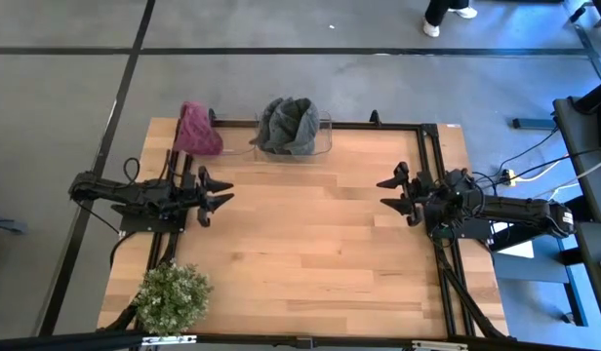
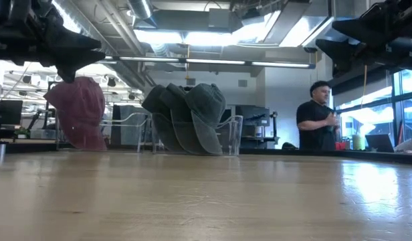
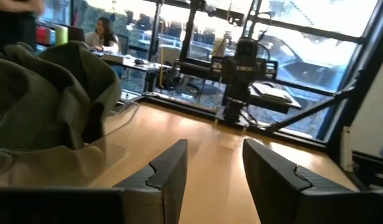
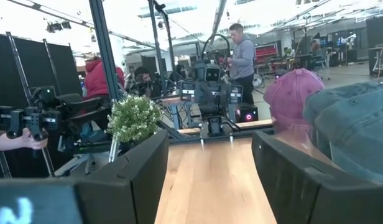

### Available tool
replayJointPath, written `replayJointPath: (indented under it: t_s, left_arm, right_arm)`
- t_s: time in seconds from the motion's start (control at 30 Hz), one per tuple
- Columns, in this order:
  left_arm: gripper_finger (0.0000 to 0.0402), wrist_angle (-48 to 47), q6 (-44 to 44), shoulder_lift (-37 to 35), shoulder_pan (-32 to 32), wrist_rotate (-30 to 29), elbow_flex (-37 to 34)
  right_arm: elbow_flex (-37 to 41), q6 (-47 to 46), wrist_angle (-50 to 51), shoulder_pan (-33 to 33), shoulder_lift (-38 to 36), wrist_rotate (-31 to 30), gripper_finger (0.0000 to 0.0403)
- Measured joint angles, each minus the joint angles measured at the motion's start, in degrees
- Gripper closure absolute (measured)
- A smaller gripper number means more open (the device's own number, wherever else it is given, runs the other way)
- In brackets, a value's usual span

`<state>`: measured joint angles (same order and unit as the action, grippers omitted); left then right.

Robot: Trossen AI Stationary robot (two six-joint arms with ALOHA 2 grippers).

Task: Pick and place caps into container
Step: Return to Home Position

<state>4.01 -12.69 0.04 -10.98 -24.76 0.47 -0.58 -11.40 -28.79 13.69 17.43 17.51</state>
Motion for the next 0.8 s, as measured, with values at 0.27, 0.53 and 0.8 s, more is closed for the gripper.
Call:
replayJointPath:
  t_s: [0.27,0.53,0.8]
  left_arm:
    - [0.0251,0.07,6.62,0.54,0.0,-1.07,0.0]
    - [0.0251,0.07,6.04,0.56,0.0,-1.08,0.0]
    - [0.0251,0.07,5.99,0.58,0.0,-1.08,0.0]
  right_arm:
    - [0.0,1.4,2.54,0.0,-0.02,-6.55,0.017]
    - [0.0,2.51,12.83,-0.01,-6.92,-17.63,0.017]
    - [0.0,2.64,23.91,0.0,-17.31,-26.93,0.017]
